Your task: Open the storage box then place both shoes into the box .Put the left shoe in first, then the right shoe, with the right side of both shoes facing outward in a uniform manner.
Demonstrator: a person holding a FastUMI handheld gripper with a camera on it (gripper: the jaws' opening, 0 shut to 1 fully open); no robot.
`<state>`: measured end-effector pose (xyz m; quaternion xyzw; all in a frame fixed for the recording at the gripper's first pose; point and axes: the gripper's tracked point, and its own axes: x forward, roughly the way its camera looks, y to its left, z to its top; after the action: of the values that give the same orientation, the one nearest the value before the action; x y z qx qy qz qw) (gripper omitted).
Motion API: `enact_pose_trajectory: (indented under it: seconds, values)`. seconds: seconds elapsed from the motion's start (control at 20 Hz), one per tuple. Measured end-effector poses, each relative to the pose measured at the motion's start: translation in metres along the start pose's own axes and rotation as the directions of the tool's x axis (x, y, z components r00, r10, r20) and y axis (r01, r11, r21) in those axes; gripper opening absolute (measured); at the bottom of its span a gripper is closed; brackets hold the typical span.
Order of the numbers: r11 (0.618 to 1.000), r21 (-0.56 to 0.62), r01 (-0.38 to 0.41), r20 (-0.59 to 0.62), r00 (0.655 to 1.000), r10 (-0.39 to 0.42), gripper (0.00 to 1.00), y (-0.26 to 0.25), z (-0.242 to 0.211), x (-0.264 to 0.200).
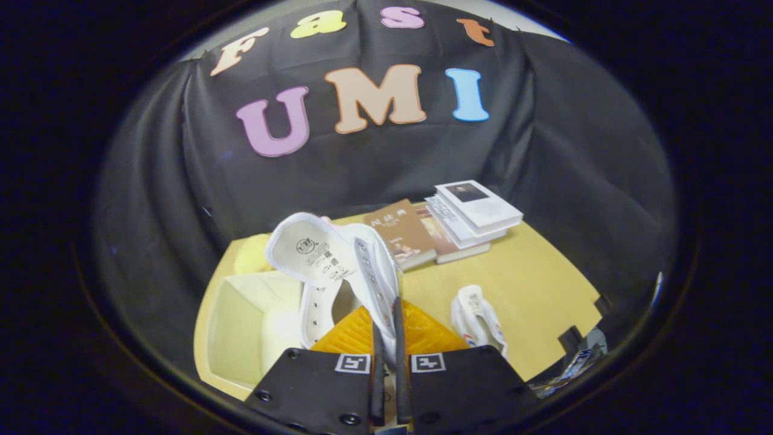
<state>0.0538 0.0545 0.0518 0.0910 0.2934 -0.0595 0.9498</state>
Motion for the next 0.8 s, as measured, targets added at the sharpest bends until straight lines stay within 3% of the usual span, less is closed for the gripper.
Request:
enact_pose_trajectory:
  seconds: [0.25,0.4,0.5,0.65,0.8]
  values:
    - [0.992,-0.005,-0.13,0.018,0.991,0.13,0.11,0.081,0.004,-0.006]
    - [0.978,-0.006,-0.209,-0.024,0.978,0.209,0.1,0.132,-0.021,0.004]
    - [0.978,-0.018,-0.207,-0.083,0.975,0.204,0.1,0.15,-0.049,0.015]
    - [0.988,-0.049,-0.148,-0.191,0.972,0.136,0.11,0.155,-0.09,0.035]
    - [0.988,-0.083,-0.132,-0.302,0.948,0.101,0.11,0.161,-0.12,0.06]
